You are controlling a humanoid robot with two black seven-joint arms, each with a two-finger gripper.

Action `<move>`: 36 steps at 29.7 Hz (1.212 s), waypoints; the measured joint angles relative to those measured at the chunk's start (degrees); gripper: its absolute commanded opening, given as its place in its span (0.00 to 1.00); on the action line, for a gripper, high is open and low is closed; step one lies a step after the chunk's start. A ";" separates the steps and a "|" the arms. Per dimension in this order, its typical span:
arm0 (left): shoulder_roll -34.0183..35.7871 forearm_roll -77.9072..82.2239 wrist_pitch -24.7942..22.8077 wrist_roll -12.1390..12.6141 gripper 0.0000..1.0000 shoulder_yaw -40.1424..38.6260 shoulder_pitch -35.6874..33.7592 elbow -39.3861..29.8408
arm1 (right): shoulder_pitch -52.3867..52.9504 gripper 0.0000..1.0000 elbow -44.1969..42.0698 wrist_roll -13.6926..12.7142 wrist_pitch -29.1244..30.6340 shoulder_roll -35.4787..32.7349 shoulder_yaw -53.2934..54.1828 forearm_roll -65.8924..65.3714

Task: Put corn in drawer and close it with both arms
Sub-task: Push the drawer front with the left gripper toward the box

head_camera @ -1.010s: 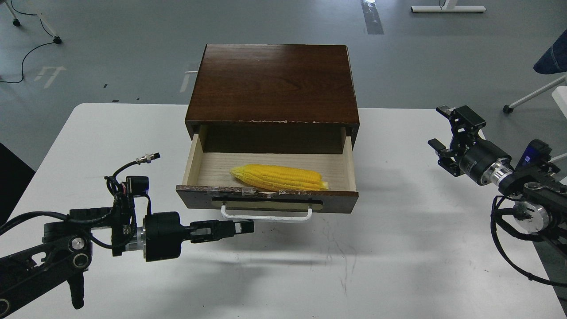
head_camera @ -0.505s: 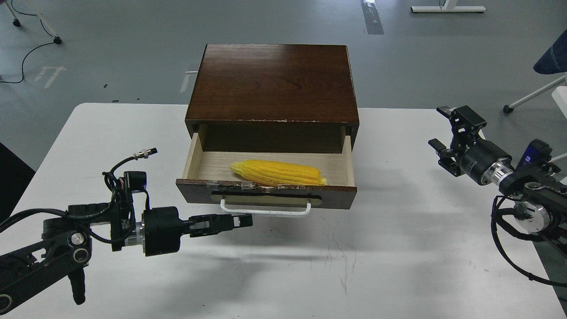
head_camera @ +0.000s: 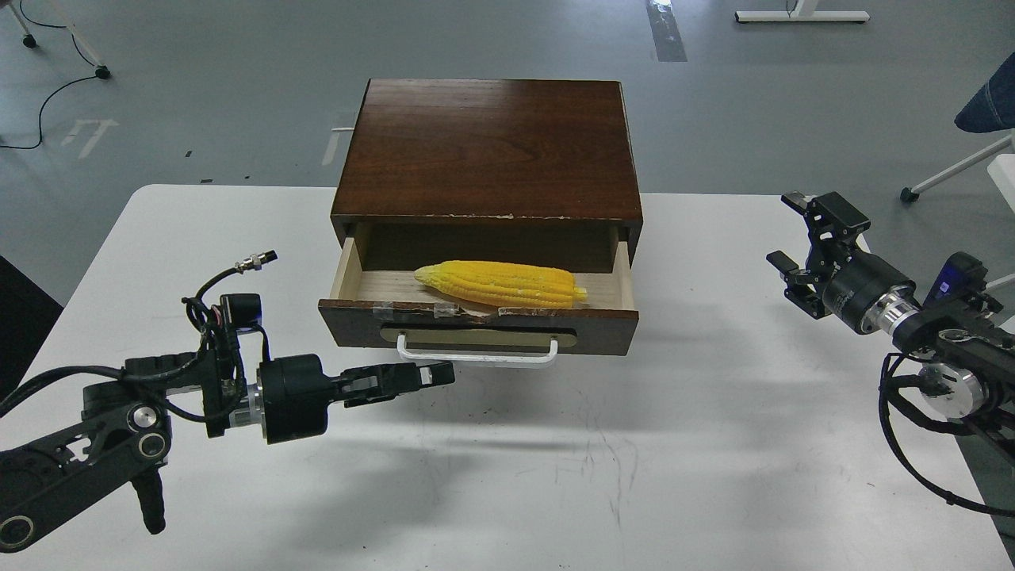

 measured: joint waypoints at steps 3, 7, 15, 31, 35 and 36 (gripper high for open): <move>-0.29 -0.01 0.00 0.00 0.00 0.00 -0.56 0.98 | -0.08 1.00 0.03 0.00 0.00 0.01 0.00 0.00; -0.36 -0.01 -0.01 0.00 0.00 0.00 -1.23 1.97 | -0.39 1.00 0.04 0.00 -0.02 0.02 0.00 0.00; -0.39 -0.08 -0.32 0.00 0.00 -0.17 -2.00 2.75 | -0.82 1.00 0.04 0.00 -0.02 0.38 0.04 0.00; -1.74 -0.07 -0.25 0.03 0.00 -0.04 -3.97 5.07 | -0.88 1.00 0.04 0.00 -0.02 0.54 -0.04 0.00; -2.35 -0.10 -0.14 -0.01 0.00 -0.01 -4.36 6.04 | -0.88 1.00 0.04 0.00 -0.02 0.54 -0.04 0.00; -2.42 -0.10 -0.13 -0.03 0.00 0.00 -4.53 6.27 | -0.88 1.00 0.04 0.00 -0.02 0.54 -0.04 0.00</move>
